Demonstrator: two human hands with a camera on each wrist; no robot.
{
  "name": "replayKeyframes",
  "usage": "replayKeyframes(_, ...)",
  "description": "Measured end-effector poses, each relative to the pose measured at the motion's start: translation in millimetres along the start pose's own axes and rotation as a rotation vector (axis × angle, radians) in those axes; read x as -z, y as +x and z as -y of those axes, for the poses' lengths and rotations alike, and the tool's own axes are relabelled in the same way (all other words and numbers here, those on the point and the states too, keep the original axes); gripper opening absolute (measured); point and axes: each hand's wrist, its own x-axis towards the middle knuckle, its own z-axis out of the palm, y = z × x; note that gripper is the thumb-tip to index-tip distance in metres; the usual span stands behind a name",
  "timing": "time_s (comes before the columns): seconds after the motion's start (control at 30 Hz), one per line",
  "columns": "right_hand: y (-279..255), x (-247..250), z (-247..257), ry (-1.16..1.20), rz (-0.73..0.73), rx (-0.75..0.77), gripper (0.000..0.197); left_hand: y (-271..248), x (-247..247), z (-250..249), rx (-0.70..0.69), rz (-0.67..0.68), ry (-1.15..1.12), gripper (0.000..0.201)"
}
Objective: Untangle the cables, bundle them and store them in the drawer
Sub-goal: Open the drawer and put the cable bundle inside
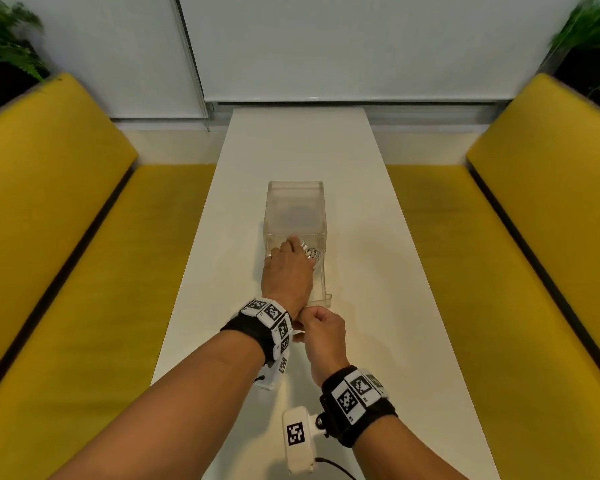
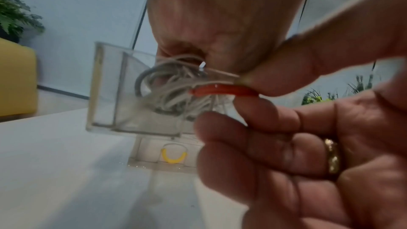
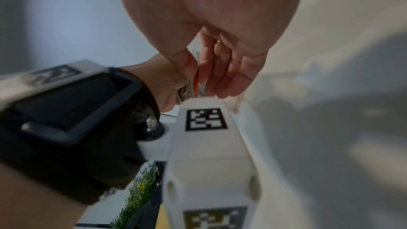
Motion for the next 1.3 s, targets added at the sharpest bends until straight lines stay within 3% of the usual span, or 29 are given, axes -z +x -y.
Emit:
replayKeyframes(0.17, 1.9, 2.8, -0.4, -0.001, -0.005, -0.01, 0.022, -1.1, -2.4, -2.7, -0.051, -0.004, 0.092, 0.067)
replayKeyframes(0.37, 2.0, -1.2, -0.1, 0.029, -0.001, 0.002, 0.015, -2.0, -1.6, 14.5, -0.086, -0.098, -0.143, 0.041)
replayKeyframes(0.6, 2.0, -4.0, 1.1, 0.027, -0.006, -0.007, 0.018, -10.9, -6.4, 18.6, -0.091, -0.182, -0.407, 0.032)
replayKeyframes(0.77, 0.3, -3.9, -1.3, 0.024, -0.013, -0.004, 0.019, -16.0, -3.5, 23.5, -0.207, -0.079, -0.29, 0.044)
replayKeyframes(0.9, 0.9, -6.0, -2.0, 0.039, -0.018, 0.0, 0.022, -15.7, 0.7, 24.8, -0.197, 0.039, -0.155, 0.052)
replayKeyframes(1.07, 1.4, -6.2, -3.5, 0.029, -0.023, 0.008, 0.021, -16.5, 1.7, 29.0, -0.23, 0.085, -0.065, 0.057)
replayKeyframes(1.3, 3.2, -5.5, -6.1, 0.016, -0.025, 0.011, 0.022, -17.0, 6.7, 20.3, -0.245, 0.077, 0.086, 0.049)
